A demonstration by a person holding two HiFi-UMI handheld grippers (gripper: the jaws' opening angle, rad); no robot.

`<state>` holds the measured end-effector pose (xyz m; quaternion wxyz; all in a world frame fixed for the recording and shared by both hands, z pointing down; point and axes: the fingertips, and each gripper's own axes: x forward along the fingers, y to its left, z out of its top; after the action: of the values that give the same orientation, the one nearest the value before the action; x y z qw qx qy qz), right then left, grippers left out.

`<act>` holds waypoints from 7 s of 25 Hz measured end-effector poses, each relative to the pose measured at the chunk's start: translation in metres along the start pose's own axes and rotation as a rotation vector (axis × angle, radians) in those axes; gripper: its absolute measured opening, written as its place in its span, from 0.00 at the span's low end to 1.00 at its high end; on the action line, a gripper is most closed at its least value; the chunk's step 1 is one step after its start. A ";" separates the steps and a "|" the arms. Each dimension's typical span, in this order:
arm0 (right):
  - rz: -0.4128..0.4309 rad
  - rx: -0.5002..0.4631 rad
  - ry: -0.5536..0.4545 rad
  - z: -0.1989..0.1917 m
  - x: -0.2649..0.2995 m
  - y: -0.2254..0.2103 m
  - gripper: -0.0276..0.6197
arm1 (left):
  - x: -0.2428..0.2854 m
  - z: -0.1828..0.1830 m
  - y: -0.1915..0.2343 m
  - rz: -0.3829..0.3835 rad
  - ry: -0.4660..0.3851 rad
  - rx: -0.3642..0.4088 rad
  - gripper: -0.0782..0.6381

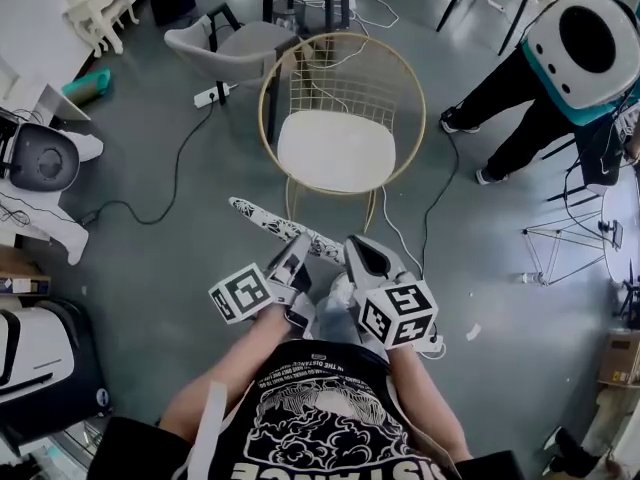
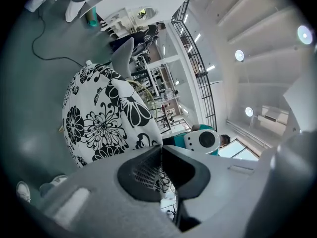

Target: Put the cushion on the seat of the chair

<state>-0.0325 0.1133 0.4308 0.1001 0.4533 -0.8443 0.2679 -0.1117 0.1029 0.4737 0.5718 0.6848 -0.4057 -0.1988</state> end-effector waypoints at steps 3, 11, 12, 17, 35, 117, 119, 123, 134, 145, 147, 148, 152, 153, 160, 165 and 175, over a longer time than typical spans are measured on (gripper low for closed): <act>0.007 0.006 0.007 0.008 0.008 -0.016 0.02 | 0.018 0.003 0.003 0.020 0.004 -0.001 0.13; 0.037 0.043 0.008 0.031 0.026 -0.061 0.02 | 0.062 0.008 0.006 0.072 0.000 0.006 0.13; 0.044 0.046 0.007 0.033 0.028 -0.065 0.02 | 0.066 0.009 0.006 0.079 -0.002 0.008 0.13; 0.081 0.052 -0.003 0.047 0.038 -0.081 0.02 | 0.086 0.018 0.005 0.106 -0.023 0.022 0.13; 0.088 0.044 -0.052 0.070 0.030 -0.130 0.02 | 0.137 0.031 -0.008 0.100 -0.081 0.073 0.13; -0.037 0.112 0.285 0.096 0.256 -0.253 0.03 | 0.442 0.141 0.120 0.099 0.144 -0.123 0.14; -0.040 0.114 0.301 0.095 0.256 -0.256 0.03 | 0.450 0.139 0.127 0.110 0.154 -0.127 0.14; -0.046 0.117 0.322 0.094 0.259 -0.262 0.03 | 0.462 0.138 0.142 0.130 0.167 -0.134 0.14; -0.065 0.134 0.342 0.088 0.271 -0.272 0.03 | 0.485 0.140 0.171 0.152 0.205 -0.160 0.16; -0.061 0.135 0.324 0.086 0.270 -0.267 0.03 | 0.478 0.142 0.146 0.081 0.246 -0.088 0.28; -0.057 0.134 0.311 0.087 0.268 -0.263 0.03 | 0.468 0.140 0.139 0.074 0.250 -0.068 0.28; -0.055 0.134 0.305 0.088 0.266 -0.261 0.03 | 0.463 0.139 0.136 0.070 0.250 -0.061 0.28; -0.050 0.136 0.281 0.088 0.255 -0.254 0.03 | 0.440 0.133 0.117 0.046 0.255 -0.010 0.27; -0.050 0.138 0.275 0.087 0.252 -0.253 0.03 | 0.435 0.131 0.112 0.039 0.258 0.008 0.27; -0.039 0.132 0.241 0.085 0.226 -0.239 0.03 | 0.394 0.119 0.072 -0.009 0.226 0.072 0.24; -0.022 0.131 0.206 0.085 0.212 -0.224 0.03 | 0.363 0.115 0.046 -0.026 0.207 0.172 0.19; 0.011 0.115 0.113 0.095 0.183 -0.198 0.03 | 0.307 0.094 0.010 -0.013 0.224 0.400 0.12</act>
<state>0.0326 -0.1573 0.4981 0.1198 0.4376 -0.8230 0.3418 -0.0026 -0.1968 0.5169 0.4647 0.8049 -0.3667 -0.0407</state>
